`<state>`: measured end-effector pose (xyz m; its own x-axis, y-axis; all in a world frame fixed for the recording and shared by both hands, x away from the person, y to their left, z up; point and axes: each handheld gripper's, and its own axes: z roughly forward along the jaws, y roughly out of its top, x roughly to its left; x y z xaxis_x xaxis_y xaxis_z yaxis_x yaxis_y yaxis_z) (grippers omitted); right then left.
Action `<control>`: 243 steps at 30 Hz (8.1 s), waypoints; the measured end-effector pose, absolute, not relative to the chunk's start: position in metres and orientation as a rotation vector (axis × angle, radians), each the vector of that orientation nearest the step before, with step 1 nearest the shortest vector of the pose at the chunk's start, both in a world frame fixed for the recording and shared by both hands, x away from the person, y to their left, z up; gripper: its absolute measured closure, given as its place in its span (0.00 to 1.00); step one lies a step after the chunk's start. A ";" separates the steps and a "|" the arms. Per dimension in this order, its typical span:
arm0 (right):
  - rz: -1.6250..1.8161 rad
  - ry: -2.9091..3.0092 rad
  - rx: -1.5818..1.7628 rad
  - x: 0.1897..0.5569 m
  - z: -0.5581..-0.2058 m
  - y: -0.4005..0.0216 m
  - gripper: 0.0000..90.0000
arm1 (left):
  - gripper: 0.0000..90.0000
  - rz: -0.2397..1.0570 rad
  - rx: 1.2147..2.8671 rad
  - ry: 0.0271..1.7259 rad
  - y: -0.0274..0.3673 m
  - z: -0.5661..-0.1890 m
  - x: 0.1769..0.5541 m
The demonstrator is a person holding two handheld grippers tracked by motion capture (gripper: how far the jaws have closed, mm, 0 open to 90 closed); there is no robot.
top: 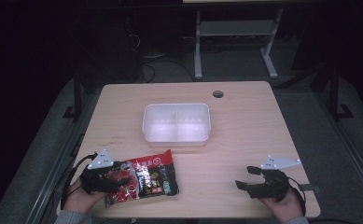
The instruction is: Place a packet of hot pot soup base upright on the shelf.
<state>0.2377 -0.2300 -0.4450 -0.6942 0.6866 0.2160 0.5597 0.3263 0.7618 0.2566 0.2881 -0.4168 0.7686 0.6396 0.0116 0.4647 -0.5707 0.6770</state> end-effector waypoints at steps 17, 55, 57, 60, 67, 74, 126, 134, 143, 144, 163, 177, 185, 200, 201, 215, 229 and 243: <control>1.287 2.524 1.016 0.253 -0.428 -0.175 0.25 | 0.97 0.263 2.327 0.775 0.287 -0.415 0.253; 1.328 2.882 1.142 0.310 -0.456 -0.035 0.58 | 1.00 0.229 2.399 0.839 0.292 -0.426 0.260; 1.308 2.903 1.139 0.310 -0.458 -0.030 0.63 | 1.00 0.228 2.399 0.841 0.292 -0.426 0.260; 1.298 2.923 1.163 0.311 -0.462 -0.026 0.69 | 1.00 0.225 2.398 0.842 0.292 -0.427 0.260; 1.330 2.934 1.158 0.313 -0.463 -0.023 0.86 | 1.00 0.217 2.405 0.844 0.291 -0.428 0.261; 1.379 2.937 1.146 0.312 -0.463 -0.023 0.94 | 1.00 0.222 2.404 0.845 0.292 -0.428 0.261; 1.169 2.941 0.702 0.307 -0.310 -0.125 1.00 | 0.36 -0.086 2.311 0.602 0.198 -0.420 0.294; 1.148 2.938 0.663 0.307 -0.287 -0.141 1.00 | 0.32 -0.137 2.289 0.541 0.164 -0.414 0.308; 1.161 2.955 0.571 0.302 -0.270 -0.139 1.00 | 0.35 -0.221 2.264 0.479 0.142 -0.414 0.315; 1.161 2.955 0.571 0.302 -0.270 -0.139 1.00 | 0.39 -0.221 2.264 0.479 0.142 -0.414 0.315; 1.180 2.936 0.587 0.306 -0.276 -0.137 1.00 | 0.89 -0.120 2.342 0.406 0.140 -0.413 0.306; 1.246 2.979 0.491 0.301 -0.272 -0.129 1.00 | 0.55 -0.270 2.292 0.375 0.130 -0.414 0.313; 1.284 2.922 0.535 0.303 -0.280 -0.137 1.00 | 0.82 -0.186 2.305 0.317 0.131 -0.411 0.306; 1.507 2.702 0.681 0.297 -0.310 -0.173 0.46 | 0.83 -0.158 2.307 0.322 0.132 -0.412 0.304; 1.536 2.680 0.694 0.295 -0.318 -0.180 0.43 | 0.83 -0.157 2.307 0.323 0.132 -0.412 0.303; 1.580 2.664 0.750 0.286 -0.380 -0.175 0.51 | 0.83 -0.147 2.309 0.319 0.132 -0.411 0.303; 1.646 2.672 0.760 0.287 -0.390 -0.168 0.79 | 0.71 -0.114 2.312 0.347 0.136 -0.410 0.299; 1.598 2.627 0.809 0.293 -0.369 -0.176 0.82 | 0.59 -0.047 2.350 0.459 0.179 -0.415 0.288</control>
<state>0.2925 -0.1760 -0.3688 -0.8699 0.4014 0.2865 0.4390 0.3657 0.8207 0.2880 0.1790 -0.4150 0.9356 0.3127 -0.1637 0.3394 -0.6700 0.6602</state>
